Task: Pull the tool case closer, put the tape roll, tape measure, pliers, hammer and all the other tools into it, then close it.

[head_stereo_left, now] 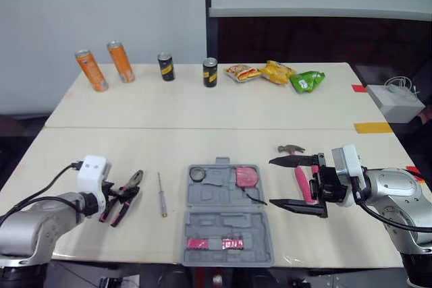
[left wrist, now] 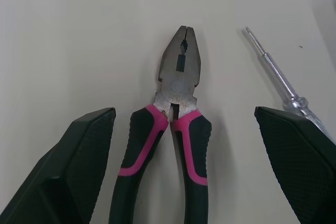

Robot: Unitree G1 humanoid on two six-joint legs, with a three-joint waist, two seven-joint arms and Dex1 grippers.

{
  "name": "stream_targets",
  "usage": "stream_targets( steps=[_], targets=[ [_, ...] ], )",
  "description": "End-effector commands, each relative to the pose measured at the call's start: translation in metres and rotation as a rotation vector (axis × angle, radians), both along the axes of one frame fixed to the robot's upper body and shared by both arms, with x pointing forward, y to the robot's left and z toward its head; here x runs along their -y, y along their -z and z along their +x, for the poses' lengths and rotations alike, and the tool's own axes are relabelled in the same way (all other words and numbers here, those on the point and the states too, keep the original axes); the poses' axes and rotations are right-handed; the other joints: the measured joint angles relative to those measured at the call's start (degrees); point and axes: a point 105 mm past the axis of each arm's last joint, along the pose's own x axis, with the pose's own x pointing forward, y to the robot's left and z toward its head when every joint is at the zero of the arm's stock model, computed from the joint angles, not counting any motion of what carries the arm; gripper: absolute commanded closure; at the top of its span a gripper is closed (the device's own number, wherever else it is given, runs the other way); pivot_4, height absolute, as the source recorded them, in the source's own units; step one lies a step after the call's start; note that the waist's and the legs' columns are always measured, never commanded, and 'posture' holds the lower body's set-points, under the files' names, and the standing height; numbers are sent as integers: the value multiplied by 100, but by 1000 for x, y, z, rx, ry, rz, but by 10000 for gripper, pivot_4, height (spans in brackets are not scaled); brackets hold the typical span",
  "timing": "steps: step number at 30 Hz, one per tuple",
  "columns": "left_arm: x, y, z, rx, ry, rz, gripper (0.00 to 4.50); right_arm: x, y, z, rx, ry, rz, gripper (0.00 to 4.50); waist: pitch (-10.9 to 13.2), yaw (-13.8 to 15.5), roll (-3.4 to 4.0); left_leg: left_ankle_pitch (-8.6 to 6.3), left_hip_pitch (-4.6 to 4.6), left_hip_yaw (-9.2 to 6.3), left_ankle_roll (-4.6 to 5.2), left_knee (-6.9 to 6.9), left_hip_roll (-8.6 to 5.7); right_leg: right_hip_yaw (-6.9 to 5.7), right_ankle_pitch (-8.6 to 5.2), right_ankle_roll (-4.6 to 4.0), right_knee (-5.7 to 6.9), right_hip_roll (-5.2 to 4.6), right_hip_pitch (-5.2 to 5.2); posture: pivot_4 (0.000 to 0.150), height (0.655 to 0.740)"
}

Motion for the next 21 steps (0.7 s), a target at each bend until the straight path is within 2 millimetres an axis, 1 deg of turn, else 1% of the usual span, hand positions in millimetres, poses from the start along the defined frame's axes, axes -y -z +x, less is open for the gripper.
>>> stream_targets(
  steps=[1, 7, 12, 13, 14, 15, 19, 21],
  targets=[
    [-5, 12, 7, 4, -32, 47, 0, -4, -11, -4, 48, -21, 11, 124, 0, -16, 0, 1, -1, -1, 0, 3, 0, 0, 0, 0, 0, 0, 0, 1500, 7400],
    [-5, 27, 1, -32, -63, 52, 0, -2, -14, -6, 50, -4, 9, 124, -5, -17, 7, 2, -5, -7, 2, 10, 0, -5, 0, -1, 0, 0, 3, 1500, 7400],
    [-4, 29, -1, -59, -88, 48, 0, -2, -14, -9, 50, 1, 15, 124, -14, -27, 21, 6, -2, -6, 5, 10, 0, -5, 2, -4, 0, -1, 6, 1500, 7400],
    [-5, 29, -4, -73, -101, 49, 4165, -2, -15, -9, 51, 2, 19, 0, -15, -31, 21, 7, -2, -6, 5, 10, 0, -5, 2, -4, 0, -1, 6, 1500, 7400],
    [-7, 29, -6, -85, -114, 54, 5395, -2, -15, -10, 51, 2, 21, 0, -15, -38, 22, 8, -1, -6, 5, 10, 0, -5, 2, -4, 0, -1, 6, 1500, 7400],
    [-7, 29, -8, -93, -123, 57, 7893, -2, -15, -10, 51, 2, 23, 0, -15, -39, 23, 8, -1, -6, 5, 10, 0, -5, 2, -4, 0, -1, 6, 1500, 7400],
    [-10, 32, -14, -121, -138, 67, 20840, -4, -13, -11, 47, 3, 29, 0, -17, -36, 25, 8, -3, -7, 5, 9, 0, -6, 1, -5, -3, -1, 5, 1500, 7400],
    [-12, 33, -16, -122, -137, 77, 21139, -5, -12, -11, 46, 2, 32, 0, -17, -37, 25, 8, -3, -7, 5, 9, -1, -6, 1, -5, -5, -1, 5, 1500, 7400]
  ],
)
